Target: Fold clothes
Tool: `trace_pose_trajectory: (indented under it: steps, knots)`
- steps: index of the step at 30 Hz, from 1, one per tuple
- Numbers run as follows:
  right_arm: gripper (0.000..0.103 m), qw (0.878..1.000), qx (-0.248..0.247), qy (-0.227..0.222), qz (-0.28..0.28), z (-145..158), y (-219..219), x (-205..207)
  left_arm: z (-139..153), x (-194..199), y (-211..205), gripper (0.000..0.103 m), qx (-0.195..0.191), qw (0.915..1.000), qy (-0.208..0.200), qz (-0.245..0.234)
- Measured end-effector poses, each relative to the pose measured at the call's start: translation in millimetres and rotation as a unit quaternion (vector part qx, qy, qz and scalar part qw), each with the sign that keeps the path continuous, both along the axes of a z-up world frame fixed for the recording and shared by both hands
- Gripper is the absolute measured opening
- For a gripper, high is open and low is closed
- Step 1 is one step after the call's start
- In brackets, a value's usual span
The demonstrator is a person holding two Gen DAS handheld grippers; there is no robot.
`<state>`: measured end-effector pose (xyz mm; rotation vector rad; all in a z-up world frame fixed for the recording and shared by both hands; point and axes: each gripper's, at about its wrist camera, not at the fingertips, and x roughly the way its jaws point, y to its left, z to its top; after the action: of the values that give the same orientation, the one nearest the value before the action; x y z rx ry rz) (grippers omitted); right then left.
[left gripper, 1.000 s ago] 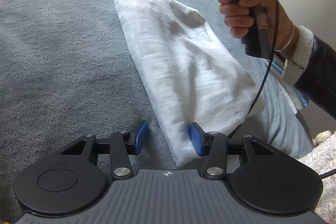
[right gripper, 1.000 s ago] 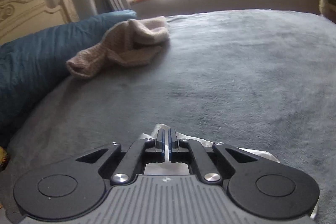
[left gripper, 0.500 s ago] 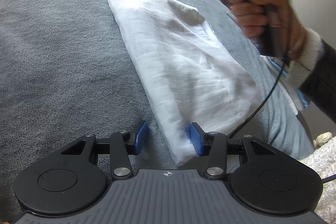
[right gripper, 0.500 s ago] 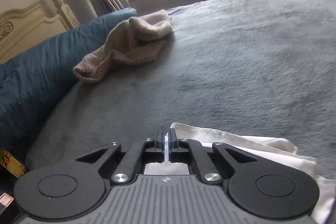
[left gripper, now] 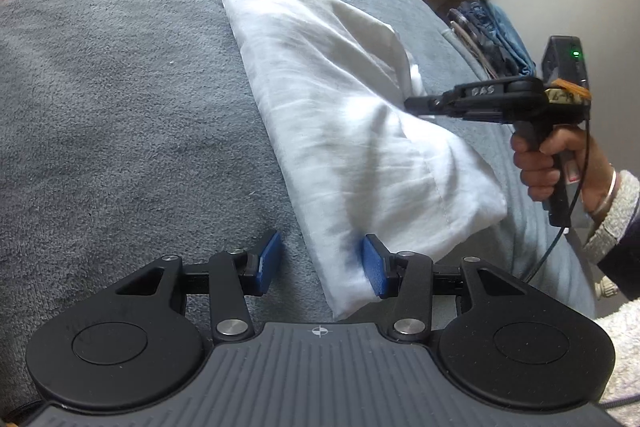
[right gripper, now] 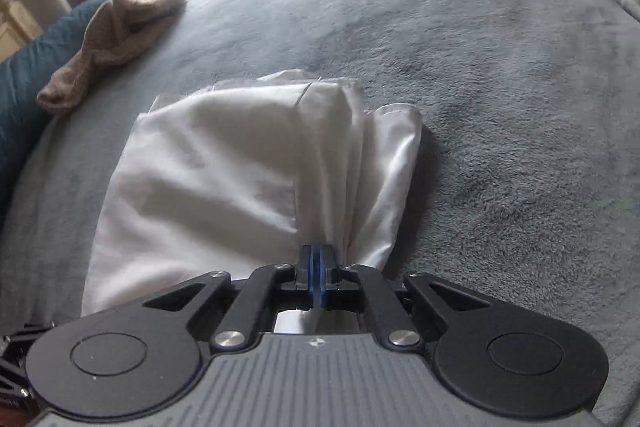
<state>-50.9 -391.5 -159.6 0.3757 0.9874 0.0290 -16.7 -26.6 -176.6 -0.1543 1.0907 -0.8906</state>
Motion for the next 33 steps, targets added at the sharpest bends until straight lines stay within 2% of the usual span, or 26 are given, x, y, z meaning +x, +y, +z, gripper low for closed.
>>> trace_pose_trajectory:
  steps: [3,6,8,12,14,16,19,25,27,30,33]
  knots:
    - [0.003,0.999,-0.003,-0.041,-0.004,26,-3,-18,1,-1,0,0.045,0.004,1.0,0.0,0.004]
    - [0.003,0.996,-0.004,-0.077,0.043,53,-1,-44,3,-2,0,0.045,0.007,1.0,-0.003,0.004]
    - [0.003,0.994,0.004,-0.078,0.074,60,3,-60,3,-2,1,0.045,0.008,0.9999,-0.003,0.006]
    - [0.003,0.993,0.0,-0.046,0.104,38,19,-78,4,-3,2,0.045,0.01,0.9999,-0.003,0.009]
    - [0.003,0.995,-0.018,-0.019,0.094,15,28,-80,4,-4,2,0.045,0.011,0.9999,-0.004,0.01]
    - [0.003,0.997,-0.015,-0.008,0.074,-1,31,-84,4,-4,1,0.045,0.014,0.9999,-0.005,0.009]
    - [0.003,0.998,0.001,-0.019,0.061,5,28,-90,5,-4,2,0.045,0.015,0.9998,-0.004,0.012]
    - [0.003,0.993,0.025,-0.047,0.106,35,29,-105,6,-4,3,0.045,0.016,0.9998,-0.002,0.015]
    - [0.003,0.992,0.01,-0.032,0.124,29,36,-109,6,-5,3,0.045,0.017,0.9997,-0.003,0.015]
    - [0.003,0.992,-0.028,0.009,0.12,6,44,-112,6,-5,3,0.045,0.019,0.9997,-0.005,0.014]
    - [0.002,0.994,-0.02,0.012,0.107,-6,43,-116,7,-6,3,0.045,0.021,0.9997,-0.007,0.013]
